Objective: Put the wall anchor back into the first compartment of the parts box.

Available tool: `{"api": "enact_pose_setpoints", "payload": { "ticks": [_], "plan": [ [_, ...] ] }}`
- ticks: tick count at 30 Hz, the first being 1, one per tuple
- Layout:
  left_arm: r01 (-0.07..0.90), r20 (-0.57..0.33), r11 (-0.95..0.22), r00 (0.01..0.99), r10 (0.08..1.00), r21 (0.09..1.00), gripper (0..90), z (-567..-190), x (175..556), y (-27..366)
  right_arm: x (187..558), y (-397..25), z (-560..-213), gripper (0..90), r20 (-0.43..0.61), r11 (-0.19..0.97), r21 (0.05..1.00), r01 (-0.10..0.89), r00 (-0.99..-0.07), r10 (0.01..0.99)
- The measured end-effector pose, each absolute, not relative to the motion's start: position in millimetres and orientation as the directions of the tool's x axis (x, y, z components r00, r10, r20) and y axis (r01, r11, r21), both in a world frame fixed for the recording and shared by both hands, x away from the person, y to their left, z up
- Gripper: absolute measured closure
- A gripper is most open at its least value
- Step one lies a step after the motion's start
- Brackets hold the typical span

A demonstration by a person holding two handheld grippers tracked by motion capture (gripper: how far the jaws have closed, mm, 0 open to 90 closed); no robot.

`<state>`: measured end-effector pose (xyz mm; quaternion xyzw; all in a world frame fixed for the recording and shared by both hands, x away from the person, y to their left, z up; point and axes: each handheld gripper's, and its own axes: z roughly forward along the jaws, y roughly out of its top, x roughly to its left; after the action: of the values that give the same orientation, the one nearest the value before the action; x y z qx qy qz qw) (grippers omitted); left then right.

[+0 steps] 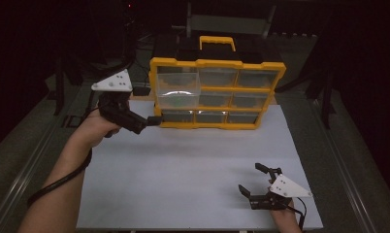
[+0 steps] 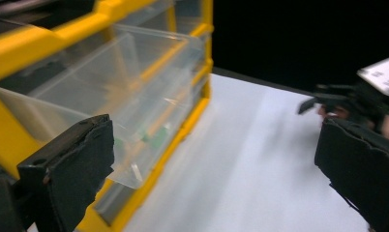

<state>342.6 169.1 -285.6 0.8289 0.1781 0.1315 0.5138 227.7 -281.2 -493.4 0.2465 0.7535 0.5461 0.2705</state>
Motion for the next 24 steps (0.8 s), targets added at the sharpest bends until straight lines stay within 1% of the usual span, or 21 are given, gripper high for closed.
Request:
{"api": "enact_pose_setpoints", "payload": {
  "ticks": [2,3,10,11,14,24],
  "plan": [
    [0.146,0.056,-0.413,0.897,0.439,0.899,0.1,-293.2,338.3,171.4,227.8,-281.3,-493.6,8.5,-0.138,0.283,0.956,0.077,-0.732,0.667],
    [0.152,0.042,-0.405,0.901,0.432,0.902,0.1,-296.5,337.0,173.0,227.9,-281.1,-493.7,8.5,-0.141,0.284,0.956,0.074,-0.733,0.665],
    [0.137,0.053,-0.42,0.911,0.409,0.897,0.1,-319.6,326.7,177.6,227.6,-280.2,-493.4,8.5,-0.143,0.285,0.956,0.073,-0.732,0.666],
    [0.137,0.042,-0.418,0.919,0.393,0.898,0.1,-326.8,323.1,179.6,227.5,-281.0,-493.1,8.5,-0.142,0.283,0.956,0.071,-0.732,0.666],
    [0.134,0.05,-0.421,0.916,0.397,0.897,0.1,-333.9,318.7,180.4,227.2,-281.1,-493.0,8.5,-0.139,0.281,0.957,0.074,-0.732,0.667],
    [0.128,0.04,-0.44,0.935,0.351,0.889,0.1,-373.7,294.6,185.3,226.9,-280.3,-493.1,8.5,-0.143,0.285,0.956,0.072,-0.733,0.665]
  ]
}}
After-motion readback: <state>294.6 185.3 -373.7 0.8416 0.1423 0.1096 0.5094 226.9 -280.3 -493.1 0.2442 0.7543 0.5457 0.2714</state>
